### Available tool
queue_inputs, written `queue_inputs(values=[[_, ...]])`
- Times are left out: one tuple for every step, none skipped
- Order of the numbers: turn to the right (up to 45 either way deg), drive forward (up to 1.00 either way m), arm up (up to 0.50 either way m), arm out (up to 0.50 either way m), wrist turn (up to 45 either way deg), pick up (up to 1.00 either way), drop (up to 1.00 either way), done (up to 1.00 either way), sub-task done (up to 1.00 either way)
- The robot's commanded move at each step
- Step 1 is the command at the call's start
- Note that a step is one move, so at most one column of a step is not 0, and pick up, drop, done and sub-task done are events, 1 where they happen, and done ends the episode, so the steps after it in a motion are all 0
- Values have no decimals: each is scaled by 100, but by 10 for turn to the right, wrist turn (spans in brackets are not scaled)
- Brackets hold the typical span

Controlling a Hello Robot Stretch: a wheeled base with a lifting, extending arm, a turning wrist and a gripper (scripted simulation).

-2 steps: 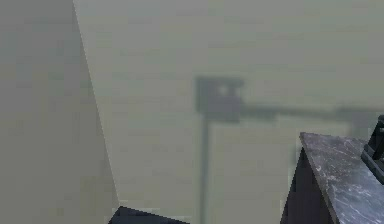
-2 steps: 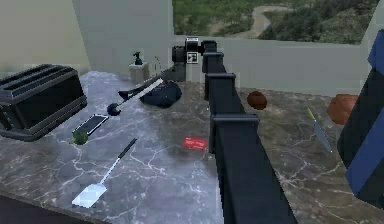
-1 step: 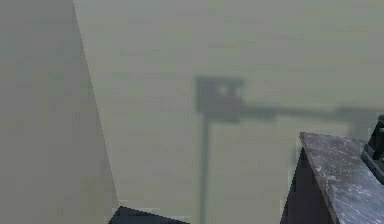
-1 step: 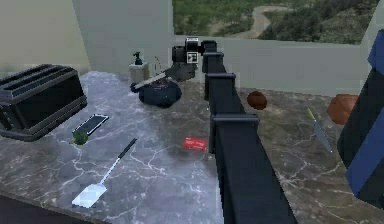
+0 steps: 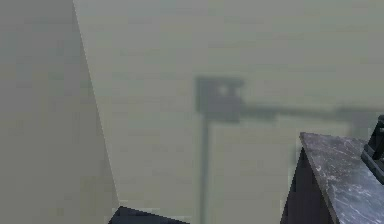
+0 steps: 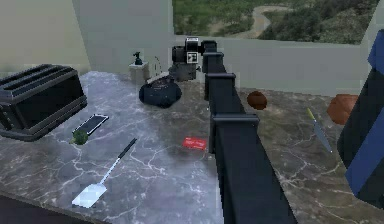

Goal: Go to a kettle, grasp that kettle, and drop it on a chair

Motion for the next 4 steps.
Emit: queue_inputs(values=[[0,0,-8,0,0,0,0,0,0],[0,0,0,0,0,100,0,0,0],[0,0,8,0,0,0,0,0,0],[0,0,0,0,-450,0,0,0,0]])
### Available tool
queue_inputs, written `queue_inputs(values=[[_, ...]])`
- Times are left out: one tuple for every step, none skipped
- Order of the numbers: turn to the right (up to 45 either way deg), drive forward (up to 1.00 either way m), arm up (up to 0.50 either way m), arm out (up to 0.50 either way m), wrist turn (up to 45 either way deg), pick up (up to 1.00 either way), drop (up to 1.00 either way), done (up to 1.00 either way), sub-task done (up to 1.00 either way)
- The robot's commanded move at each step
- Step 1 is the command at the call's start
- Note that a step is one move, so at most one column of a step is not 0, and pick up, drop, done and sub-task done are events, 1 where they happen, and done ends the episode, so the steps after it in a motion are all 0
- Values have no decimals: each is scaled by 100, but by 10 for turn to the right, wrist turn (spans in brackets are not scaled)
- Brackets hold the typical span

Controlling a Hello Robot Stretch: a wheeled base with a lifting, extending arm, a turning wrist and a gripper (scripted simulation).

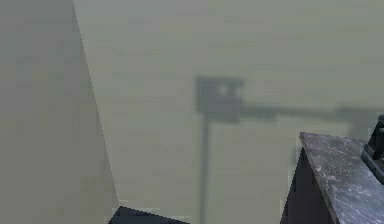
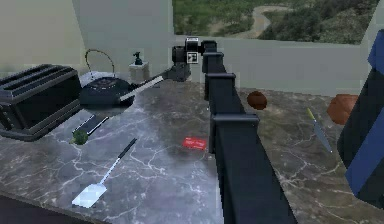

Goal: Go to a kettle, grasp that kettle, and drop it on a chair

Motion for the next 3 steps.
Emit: queue_inputs(values=[[0,0,0,0,-450,0,0,0,0],[0,0,0,0,-120,0,0,0,0],[0,0,0,-46,0,0,0,0,0]])
